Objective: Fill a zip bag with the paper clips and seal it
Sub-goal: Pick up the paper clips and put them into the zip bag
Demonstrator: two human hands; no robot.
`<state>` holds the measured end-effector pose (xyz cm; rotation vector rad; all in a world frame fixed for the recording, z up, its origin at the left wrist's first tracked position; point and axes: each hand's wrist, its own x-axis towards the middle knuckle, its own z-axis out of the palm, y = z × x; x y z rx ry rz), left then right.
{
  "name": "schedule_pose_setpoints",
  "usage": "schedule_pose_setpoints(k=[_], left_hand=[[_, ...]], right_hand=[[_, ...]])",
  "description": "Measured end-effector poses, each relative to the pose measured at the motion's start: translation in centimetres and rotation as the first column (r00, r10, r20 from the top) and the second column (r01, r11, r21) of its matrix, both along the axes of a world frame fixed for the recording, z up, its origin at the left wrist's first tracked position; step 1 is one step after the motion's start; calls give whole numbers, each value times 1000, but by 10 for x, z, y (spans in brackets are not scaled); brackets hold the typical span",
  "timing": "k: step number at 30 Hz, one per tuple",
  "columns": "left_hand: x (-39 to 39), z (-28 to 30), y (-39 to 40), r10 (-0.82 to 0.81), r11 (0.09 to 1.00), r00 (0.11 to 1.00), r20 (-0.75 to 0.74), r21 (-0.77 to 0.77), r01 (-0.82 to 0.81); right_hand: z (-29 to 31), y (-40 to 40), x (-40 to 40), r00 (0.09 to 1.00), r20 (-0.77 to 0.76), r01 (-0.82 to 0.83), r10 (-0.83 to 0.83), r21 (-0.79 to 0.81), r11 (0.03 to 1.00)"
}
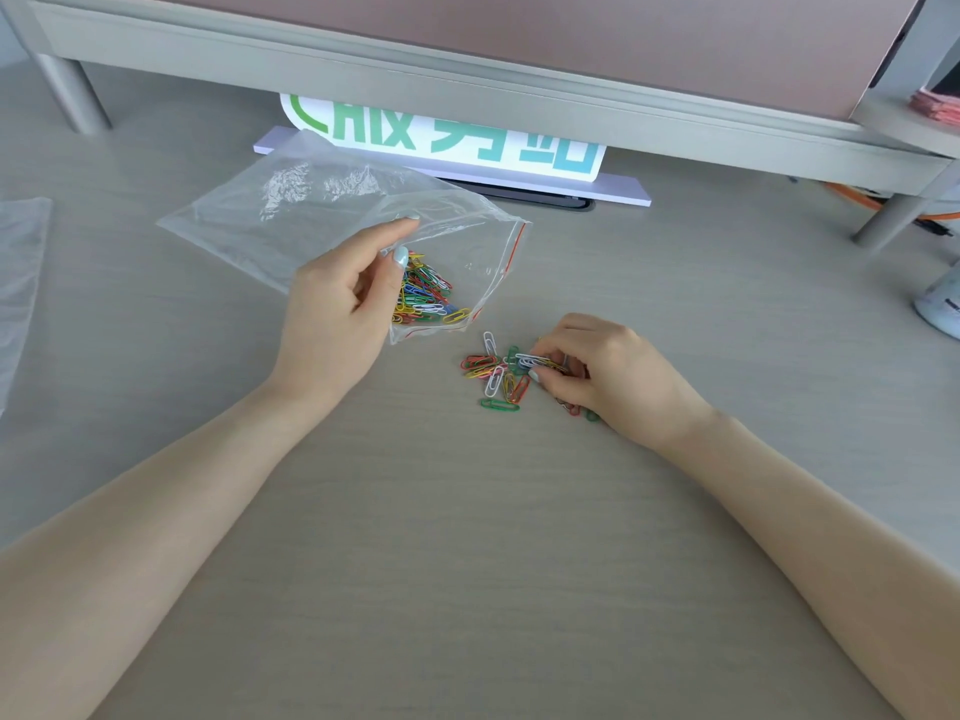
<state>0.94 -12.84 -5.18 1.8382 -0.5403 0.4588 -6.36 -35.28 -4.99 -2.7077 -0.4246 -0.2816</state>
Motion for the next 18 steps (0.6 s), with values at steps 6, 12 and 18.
schedule_pose_setpoints(k=[6,12,18], left_hand=[[1,-2,0,6,1000,1000,-3,-17,-6],[0,-2,0,-3,1000,1000,0,-19,3],[3,-3,1,-7,1000,1000,-1,-17,7]], right_hand=[[-3,-1,2,997,46,50,-57,151,987],[-4,-1,4,996,57,57,-68,177,983],[-4,4,6,990,45,121,-133,217,969]])
